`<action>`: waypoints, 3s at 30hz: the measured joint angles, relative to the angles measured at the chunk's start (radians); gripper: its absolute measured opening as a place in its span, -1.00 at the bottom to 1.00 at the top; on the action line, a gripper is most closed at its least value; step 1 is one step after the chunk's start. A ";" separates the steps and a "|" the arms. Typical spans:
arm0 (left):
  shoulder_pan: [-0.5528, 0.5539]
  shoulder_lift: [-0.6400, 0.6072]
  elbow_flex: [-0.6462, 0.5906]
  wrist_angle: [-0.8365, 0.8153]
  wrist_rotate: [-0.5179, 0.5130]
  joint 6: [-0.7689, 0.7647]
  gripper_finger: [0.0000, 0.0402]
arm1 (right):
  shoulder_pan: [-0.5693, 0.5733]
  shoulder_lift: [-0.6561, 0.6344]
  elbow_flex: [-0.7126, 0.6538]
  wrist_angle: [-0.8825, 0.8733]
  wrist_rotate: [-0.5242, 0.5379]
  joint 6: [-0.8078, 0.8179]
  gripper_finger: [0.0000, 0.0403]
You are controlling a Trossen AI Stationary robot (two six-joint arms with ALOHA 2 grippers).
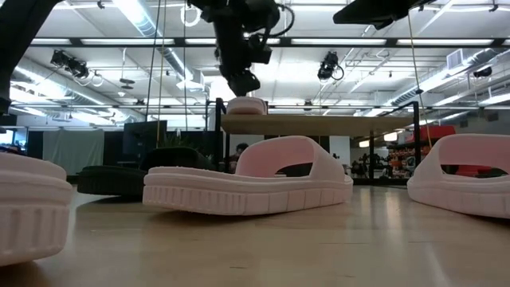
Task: Pick and place slides into the shelf
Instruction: Put the right pink slide on the shelf
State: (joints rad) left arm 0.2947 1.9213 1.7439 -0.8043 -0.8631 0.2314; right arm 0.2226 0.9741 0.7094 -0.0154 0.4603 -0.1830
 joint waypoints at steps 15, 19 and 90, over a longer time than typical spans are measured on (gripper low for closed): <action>-0.362 0.000 0.000 -0.045 -0.266 -0.045 0.10 | 0.000 0.000 0.000 0.004 -0.018 -0.055 -0.77; -0.488 -0.001 0.000 -0.157 -0.266 -0.231 0.05 | 0.000 0.001 0.000 0.042 -0.026 0.008 -0.77; -0.756 -0.724 -0.019 -0.767 -0.115 -0.742 -0.33 | 0.433 0.700 0.299 -0.823 0.016 0.869 -0.29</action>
State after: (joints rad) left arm -0.4610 1.1973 1.7248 -1.5711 -0.9783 -0.5104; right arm 0.6552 1.6741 1.0088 -0.8388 0.4762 0.6865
